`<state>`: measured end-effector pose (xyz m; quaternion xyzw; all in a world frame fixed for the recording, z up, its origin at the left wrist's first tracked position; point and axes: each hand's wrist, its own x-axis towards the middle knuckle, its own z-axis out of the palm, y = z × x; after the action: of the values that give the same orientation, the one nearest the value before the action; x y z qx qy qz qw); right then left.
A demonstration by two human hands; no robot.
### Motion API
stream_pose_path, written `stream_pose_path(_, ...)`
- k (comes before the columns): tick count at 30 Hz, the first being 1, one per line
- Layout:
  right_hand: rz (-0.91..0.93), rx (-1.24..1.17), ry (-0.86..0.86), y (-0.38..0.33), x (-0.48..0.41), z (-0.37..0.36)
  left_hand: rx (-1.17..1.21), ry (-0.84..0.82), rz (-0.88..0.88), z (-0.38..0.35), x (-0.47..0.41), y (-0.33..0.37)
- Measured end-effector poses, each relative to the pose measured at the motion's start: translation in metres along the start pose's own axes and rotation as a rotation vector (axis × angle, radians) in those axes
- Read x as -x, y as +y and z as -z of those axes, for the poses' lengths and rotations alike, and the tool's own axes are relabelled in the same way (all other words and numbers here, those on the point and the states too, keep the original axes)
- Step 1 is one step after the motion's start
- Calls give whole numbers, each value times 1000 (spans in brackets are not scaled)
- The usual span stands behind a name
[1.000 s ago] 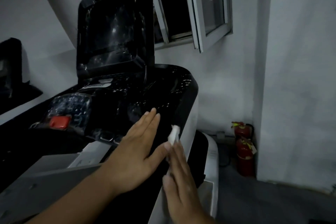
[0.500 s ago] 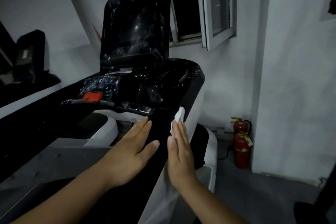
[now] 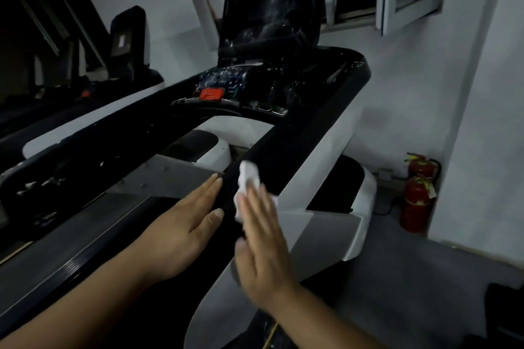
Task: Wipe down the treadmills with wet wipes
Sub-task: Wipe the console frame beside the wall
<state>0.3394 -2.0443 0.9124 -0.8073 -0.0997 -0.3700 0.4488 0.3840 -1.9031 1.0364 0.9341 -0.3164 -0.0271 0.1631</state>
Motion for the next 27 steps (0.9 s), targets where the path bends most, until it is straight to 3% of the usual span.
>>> stream_pose_path(3, 29, -23, -41, 1, 28, -5, -49, 1, -9, 1, 24, -4)
stream_pose_path(7, -179, -12, 89, -20, 8, -17, -124, 4, -64, 1, 52, -14)
stream_pose_path(11, -44, 74, 92, -54, 43, -38, -181, 26, -157, -2, 85, -28)
stream_pose_path(17, -47, 103, 91, -112, 99, -68, -222, 40, -239, -1, 147, -55)
stream_pose_path(27, -27, 138, -146, -193, 195, -93, -206, 165, -338, -28, 262, -93)
